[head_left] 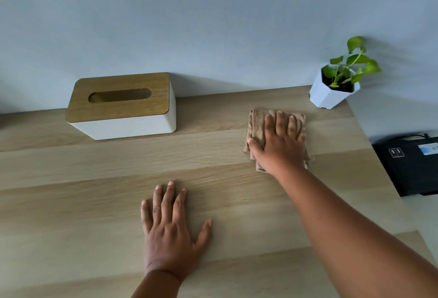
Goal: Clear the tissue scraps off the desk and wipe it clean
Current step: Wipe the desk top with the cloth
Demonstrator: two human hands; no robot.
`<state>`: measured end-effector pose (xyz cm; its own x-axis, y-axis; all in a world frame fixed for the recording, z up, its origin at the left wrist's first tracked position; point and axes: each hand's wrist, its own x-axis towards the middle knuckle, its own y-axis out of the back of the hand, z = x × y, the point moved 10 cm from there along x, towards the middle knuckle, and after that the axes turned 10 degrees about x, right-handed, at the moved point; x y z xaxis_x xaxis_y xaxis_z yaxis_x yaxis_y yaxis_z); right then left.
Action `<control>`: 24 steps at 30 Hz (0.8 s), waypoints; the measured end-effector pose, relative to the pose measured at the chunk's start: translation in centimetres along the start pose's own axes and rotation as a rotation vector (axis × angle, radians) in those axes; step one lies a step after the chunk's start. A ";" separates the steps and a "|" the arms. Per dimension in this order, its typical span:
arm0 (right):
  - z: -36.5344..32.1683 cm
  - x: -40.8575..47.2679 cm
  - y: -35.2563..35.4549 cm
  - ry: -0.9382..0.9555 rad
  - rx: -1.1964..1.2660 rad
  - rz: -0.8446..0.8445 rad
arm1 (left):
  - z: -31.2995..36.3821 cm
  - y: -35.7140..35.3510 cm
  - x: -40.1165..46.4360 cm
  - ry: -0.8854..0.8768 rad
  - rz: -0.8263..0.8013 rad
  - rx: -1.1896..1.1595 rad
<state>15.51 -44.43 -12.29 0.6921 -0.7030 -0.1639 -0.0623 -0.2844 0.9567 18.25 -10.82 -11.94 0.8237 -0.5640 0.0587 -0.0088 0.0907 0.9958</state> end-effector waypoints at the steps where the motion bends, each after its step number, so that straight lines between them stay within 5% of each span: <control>1: -0.9 0.9 -0.3 -0.017 0.009 -0.008 | 0.0 0.1 0.0 -0.003 0.007 0.001; 5: -4.0 1.4 -1.2 0.001 0.041 -0.020 | 0.1 0.2 -0.1 -0.012 0.018 0.005; 12: -6.4 -6.7 -2.5 0.316 0.027 -0.022 | 0.1 0.1 0.0 -0.010 -0.005 0.006; 20: 0.4 -19.5 -1.8 0.524 0.012 0.067 | -0.1 -0.1 0.0 -0.001 -0.019 -0.006; 24: 6.7 -19.4 0.3 0.395 -0.013 0.085 | -0.1 0.0 0.0 0.000 -0.018 -0.008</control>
<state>-2.76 -35.27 -10.43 0.9083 -0.4178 0.0184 -0.1235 -0.2260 0.9663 18.28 -10.74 -11.98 0.8238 -0.5655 0.0405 0.0105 0.0867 0.9962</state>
